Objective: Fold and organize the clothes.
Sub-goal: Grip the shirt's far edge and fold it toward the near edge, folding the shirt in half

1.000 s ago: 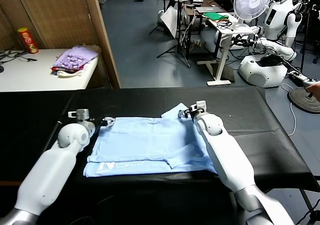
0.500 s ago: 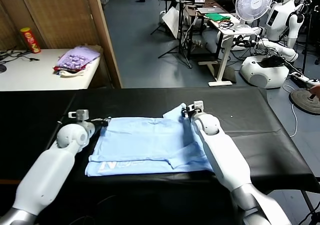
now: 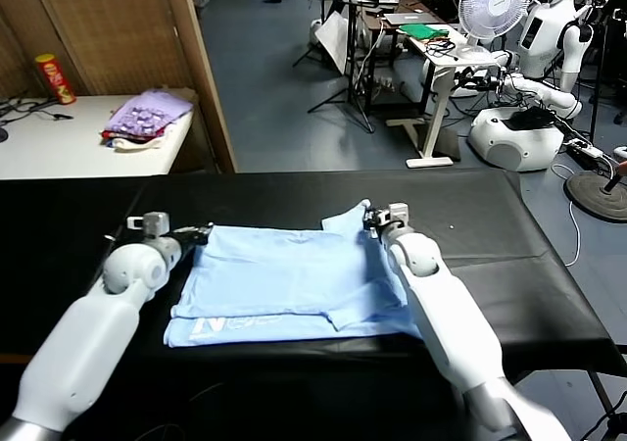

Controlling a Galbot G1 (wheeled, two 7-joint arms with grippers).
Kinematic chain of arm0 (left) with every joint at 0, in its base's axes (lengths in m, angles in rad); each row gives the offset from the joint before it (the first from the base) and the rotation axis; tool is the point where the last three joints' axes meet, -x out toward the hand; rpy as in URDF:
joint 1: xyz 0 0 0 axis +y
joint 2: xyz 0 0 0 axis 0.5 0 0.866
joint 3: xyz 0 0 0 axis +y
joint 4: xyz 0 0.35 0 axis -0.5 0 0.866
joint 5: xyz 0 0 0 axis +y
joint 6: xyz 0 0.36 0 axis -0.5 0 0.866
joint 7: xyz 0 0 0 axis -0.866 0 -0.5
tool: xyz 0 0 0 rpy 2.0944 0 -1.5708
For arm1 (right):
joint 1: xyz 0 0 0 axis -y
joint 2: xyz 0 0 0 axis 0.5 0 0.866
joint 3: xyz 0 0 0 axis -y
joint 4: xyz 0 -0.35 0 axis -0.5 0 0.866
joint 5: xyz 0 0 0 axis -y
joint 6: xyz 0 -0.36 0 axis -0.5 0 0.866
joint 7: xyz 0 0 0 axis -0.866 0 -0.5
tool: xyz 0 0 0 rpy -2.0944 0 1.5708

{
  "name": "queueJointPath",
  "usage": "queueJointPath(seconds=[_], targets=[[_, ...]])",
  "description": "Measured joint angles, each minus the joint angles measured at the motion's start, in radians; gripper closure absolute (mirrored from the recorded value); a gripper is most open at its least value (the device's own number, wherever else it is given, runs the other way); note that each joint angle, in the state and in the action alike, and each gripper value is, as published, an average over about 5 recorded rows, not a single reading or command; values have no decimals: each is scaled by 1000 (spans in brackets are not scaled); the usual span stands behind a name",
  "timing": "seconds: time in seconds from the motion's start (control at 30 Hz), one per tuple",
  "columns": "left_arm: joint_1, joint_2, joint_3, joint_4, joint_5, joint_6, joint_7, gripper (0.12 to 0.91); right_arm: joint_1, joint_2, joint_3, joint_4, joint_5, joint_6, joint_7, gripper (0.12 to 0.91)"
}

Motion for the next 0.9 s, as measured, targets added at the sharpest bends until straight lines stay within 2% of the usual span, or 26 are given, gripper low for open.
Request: queueJointPath(seconds=[0.23, 0.43, 0.6, 0.9], targets=[[140, 30, -76, -150, 40, -3, -1, 880, -132, -70, 35, 212, 47, -103, 35, 903], [279, 50, -147, -279, 63, -4, -6, 880, -234, -129, 64, 363, 66, -190, 44, 903], [365, 52, -185, -355, 85, -5, -10, 880, -300, -156, 86, 441, 83, -202, 47, 903], [452, 53, -200, -415, 107, -8, -29, 880, -368, -159, 102, 496, 88, -201, 59, 903]])
